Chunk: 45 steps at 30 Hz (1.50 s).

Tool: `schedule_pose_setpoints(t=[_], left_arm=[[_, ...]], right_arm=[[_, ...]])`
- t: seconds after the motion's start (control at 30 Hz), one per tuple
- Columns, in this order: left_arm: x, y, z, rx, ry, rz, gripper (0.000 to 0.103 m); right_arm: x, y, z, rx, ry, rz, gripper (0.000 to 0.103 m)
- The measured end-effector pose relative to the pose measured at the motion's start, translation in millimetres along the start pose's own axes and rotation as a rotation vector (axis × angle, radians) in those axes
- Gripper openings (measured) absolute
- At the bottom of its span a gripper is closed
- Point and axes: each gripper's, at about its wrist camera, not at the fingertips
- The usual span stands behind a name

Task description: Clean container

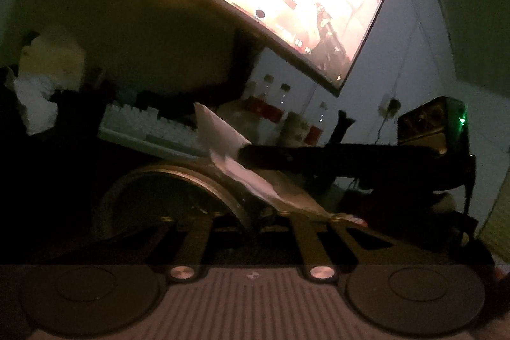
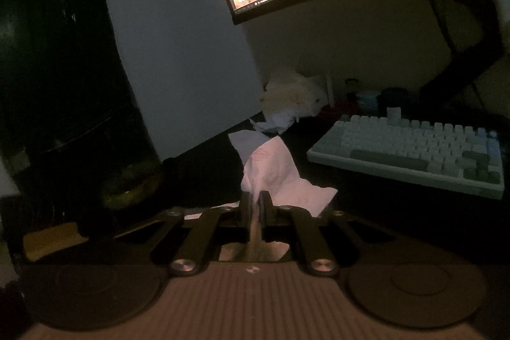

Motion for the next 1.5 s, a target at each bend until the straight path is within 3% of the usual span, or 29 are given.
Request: schedule_pose_setpoints(t=[0.07,0.1,0.13,0.27,0.47,0.7,0.87,0.93,1.07,1.17,1.37,1.43,1.5], left_arm=[[4,2,2,-0.008,-0.07,-0.03,0.027],[8,4,4,-0.014,-0.11,-0.05,0.049],[11,5,6,-0.015,-0.148,-0.063,0.056],[15,1,14,-0.057,-0.234,-0.082,0.056],[2,-5,22,-0.117,-0.186,-0.144,0.056],[-12,6,17,-0.059,-0.109,-0.209,0.056],[-15,6,15,-0.053,-0.097,-0.218,0.056],[-17,4,14,-0.051,-0.087,-0.219,0.056],[-18,3,14,-0.05,-0.086,-0.217,0.056],[-18,2,14,-0.05,-0.084,-0.218,0.056],[-20,2,13,-0.05,-0.076,-0.221,0.056],[-19,1,13,-0.05,-0.08,-0.223,0.056],[-20,1,13,-0.051,-0.081,-0.223,0.056]], right_arm=[[1,-2,3,-0.011,0.002,0.01,0.007],[1,-3,4,-0.011,0.001,0.012,0.007],[2,-4,5,-0.007,0.0,0.011,0.007],[5,-11,0,-0.015,0.012,0.011,0.007],[-6,-27,-7,-0.039,0.063,0.001,0.007],[-23,-45,-3,-0.028,0.092,-0.065,0.007],[5,-57,-11,-0.028,0.044,0.073,0.007],[6,-60,-13,-0.033,0.026,0.087,0.007],[-19,-58,-8,-0.037,0.074,-0.039,0.007],[-26,-56,-7,-0.038,0.086,-0.085,0.007],[10,-60,-14,-0.03,0.041,0.116,0.007],[9,-59,-14,-0.028,0.033,0.116,0.007],[-4,-55,-11,-0.022,0.057,0.055,0.007]])
Point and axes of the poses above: each gripper's, at about its wrist camera, not at the fingertips, and y roughly against the way its jaws point, x to its right, z to its underside, and after that the axes turned 9 degrees about x, right-handed
